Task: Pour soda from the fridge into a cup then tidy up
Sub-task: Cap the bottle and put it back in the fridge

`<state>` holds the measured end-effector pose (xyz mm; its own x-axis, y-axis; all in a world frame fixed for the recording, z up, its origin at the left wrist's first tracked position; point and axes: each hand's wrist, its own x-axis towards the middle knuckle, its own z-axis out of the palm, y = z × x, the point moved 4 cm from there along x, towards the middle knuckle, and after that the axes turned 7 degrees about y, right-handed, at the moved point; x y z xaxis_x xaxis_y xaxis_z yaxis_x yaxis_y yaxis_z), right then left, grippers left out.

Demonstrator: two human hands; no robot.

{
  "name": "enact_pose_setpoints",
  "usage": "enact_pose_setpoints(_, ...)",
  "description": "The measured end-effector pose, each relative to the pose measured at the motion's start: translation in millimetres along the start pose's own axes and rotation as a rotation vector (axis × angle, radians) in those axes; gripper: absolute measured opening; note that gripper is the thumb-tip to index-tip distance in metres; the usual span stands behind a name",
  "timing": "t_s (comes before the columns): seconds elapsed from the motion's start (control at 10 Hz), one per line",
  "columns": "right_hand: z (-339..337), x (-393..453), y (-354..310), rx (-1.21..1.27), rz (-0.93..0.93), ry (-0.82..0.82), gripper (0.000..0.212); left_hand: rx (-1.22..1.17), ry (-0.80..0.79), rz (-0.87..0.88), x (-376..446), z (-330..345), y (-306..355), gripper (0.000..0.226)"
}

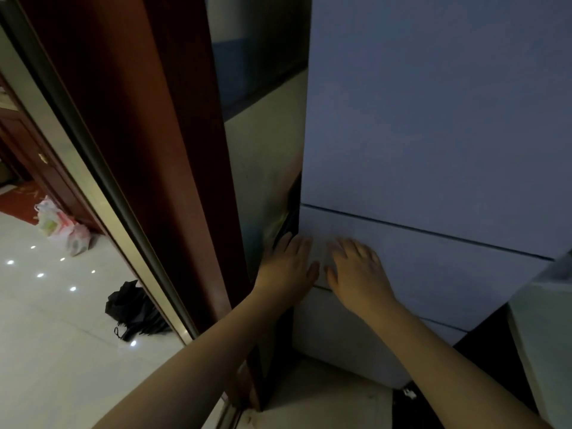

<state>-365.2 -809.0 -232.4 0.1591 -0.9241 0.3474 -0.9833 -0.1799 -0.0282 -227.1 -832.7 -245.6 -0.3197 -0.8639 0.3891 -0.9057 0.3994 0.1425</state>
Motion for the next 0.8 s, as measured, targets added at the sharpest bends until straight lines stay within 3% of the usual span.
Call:
enact_pose_setpoints(0.1,-3,29,7,0.010,0.030,0.061,0.048,-0.038,0.031,-0.010,32,-1,-10,0.068)
enact_pose_setpoints(0.2,-8,55,13,-0.013,0.028,0.084,0.050,-0.052,-0.040,-0.071,60,6,-17,0.065)
enact_pose_setpoints(0.4,-24,106,19,-0.075,-0.017,0.084,0.054,-0.063,0.064,-0.124,97,14,-20,0.061)
enact_pose_setpoints(0.5,-35,130,16,-0.105,-0.063,0.151,0.051,-0.186,0.156,-0.187,114,13,-18,0.076)
enact_pose_setpoints(0.6,-45,153,9,-0.102,-0.157,0.286,0.045,-0.433,0.117,-0.325,132,15,-24,0.064)
enact_pose_setpoints(0.7,-50,175,3,-0.137,-0.349,0.344,0.044,-0.719,0.110,-0.410,146,24,-30,0.075)
enact_pose_setpoints(0.8,-55,194,-1,-0.242,-0.492,0.364,0.045,-0.859,0.134,-0.436,152,31,-32,0.086)
